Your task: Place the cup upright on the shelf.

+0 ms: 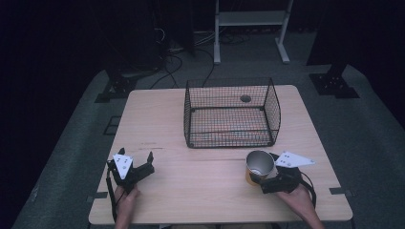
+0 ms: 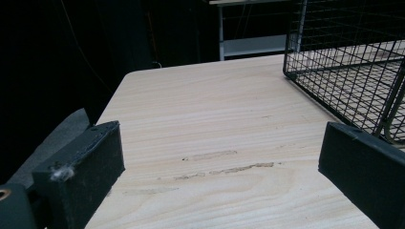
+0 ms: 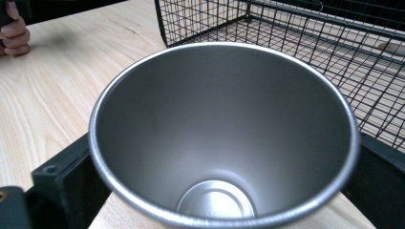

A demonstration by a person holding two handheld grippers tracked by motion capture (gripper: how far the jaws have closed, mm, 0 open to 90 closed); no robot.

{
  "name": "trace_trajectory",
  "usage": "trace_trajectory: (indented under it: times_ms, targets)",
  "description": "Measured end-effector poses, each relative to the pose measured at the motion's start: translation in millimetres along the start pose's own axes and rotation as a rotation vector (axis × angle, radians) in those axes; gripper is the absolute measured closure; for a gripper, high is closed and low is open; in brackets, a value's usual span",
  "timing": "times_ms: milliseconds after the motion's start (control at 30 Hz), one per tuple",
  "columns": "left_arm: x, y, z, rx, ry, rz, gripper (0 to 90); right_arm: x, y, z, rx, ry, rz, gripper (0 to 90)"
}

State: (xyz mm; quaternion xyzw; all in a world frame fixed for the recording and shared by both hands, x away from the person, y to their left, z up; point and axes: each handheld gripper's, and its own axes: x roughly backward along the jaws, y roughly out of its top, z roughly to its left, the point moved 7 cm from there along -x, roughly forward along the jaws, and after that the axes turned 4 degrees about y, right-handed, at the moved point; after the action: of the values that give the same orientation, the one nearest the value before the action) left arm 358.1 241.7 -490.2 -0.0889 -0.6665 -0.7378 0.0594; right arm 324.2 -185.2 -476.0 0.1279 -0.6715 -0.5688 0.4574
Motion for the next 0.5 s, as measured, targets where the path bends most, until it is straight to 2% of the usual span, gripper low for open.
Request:
trace_trajectory:
  times_ms: [67, 133, 233, 300, 500]
  targets:
    - [-0.2, 0.0, 0.0, 0.001, -0.001, 0.0, 0.8, -1.1, 1.4, 0.3, 0.004, 0.001, 0.004, 1.2]
    - [0.0, 0.0, -0.1, -0.001, -0.001, 0.0, 0.8, -1.1, 3.3, 0.3, 0.009, 0.009, 0.002, 7.3]
    - [0.1, 0.0, -0.2, -0.002, 0.0, 0.0, 0.8, -2.1, 4.8, 0.0, 0.014, 0.014, 0.006, 7.5]
    - [0.0, 0.0, 0.0, -0.001, -0.001, -0.001, 0.8, -2.0, 5.3, 0.8, 0.016, 0.03, 0.007, 12.0]
    - [0.0, 0.0, 0.0, 0.0, 0.0, 0.0, 0.8, -1.5, 6.2, 0.6, 0.017, 0.029, 0.023, 12.4]
